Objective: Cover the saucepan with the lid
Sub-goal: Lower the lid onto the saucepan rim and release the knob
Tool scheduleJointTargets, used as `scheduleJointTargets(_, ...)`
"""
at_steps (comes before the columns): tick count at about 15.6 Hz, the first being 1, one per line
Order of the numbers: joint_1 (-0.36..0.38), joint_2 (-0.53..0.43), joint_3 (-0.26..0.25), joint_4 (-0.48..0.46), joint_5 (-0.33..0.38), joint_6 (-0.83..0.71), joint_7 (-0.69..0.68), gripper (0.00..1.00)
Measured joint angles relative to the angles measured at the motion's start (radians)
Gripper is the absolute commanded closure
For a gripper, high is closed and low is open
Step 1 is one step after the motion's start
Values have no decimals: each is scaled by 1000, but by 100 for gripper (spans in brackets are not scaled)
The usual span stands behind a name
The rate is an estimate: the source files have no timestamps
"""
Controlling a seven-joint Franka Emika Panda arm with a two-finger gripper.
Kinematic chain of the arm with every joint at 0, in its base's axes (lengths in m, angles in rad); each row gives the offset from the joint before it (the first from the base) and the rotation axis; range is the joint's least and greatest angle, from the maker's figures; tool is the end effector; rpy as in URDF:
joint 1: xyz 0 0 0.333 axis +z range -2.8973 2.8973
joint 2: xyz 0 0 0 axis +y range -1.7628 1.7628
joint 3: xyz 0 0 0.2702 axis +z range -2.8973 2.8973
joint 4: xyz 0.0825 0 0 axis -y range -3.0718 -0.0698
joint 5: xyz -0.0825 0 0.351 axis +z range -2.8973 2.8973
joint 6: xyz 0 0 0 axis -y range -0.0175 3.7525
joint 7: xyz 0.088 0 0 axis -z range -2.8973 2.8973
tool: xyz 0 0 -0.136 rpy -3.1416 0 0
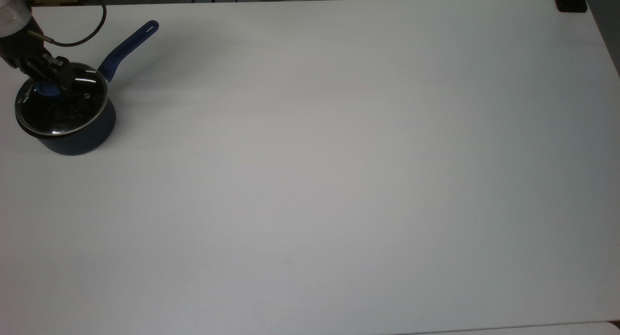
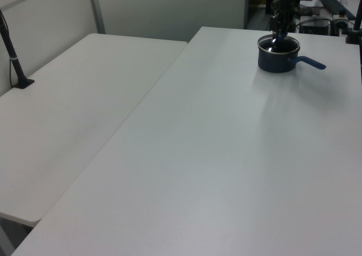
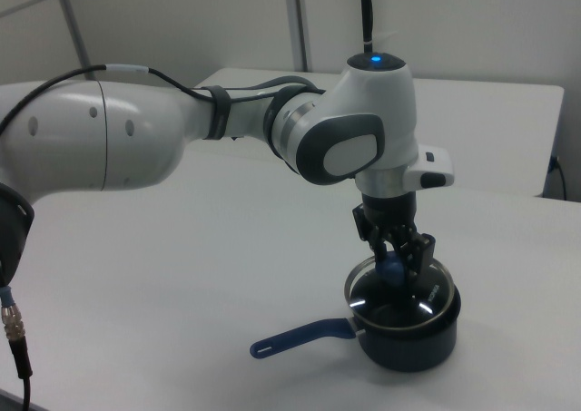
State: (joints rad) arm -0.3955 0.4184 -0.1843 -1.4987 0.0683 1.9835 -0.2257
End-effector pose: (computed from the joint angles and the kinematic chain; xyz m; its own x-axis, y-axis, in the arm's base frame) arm 0.5459 -0.3342 0.3786 0.9336 -0.3514 0.0695 -0.3539 -0.9349 0.0263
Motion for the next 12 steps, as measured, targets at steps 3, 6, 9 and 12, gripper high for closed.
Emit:
scheduleJointTargets(3, -6, 6, 0, 0, 0, 17, 0, 41)
scheduleJointTargets(6, -8, 11, 0, 0, 0, 19, 0, 0)
scheduleJointTargets(9, -8, 11, 0, 1, 0, 19, 0, 0)
scheduleJointTargets(12, 2, 7, 6, 8, 0, 19, 2, 0)
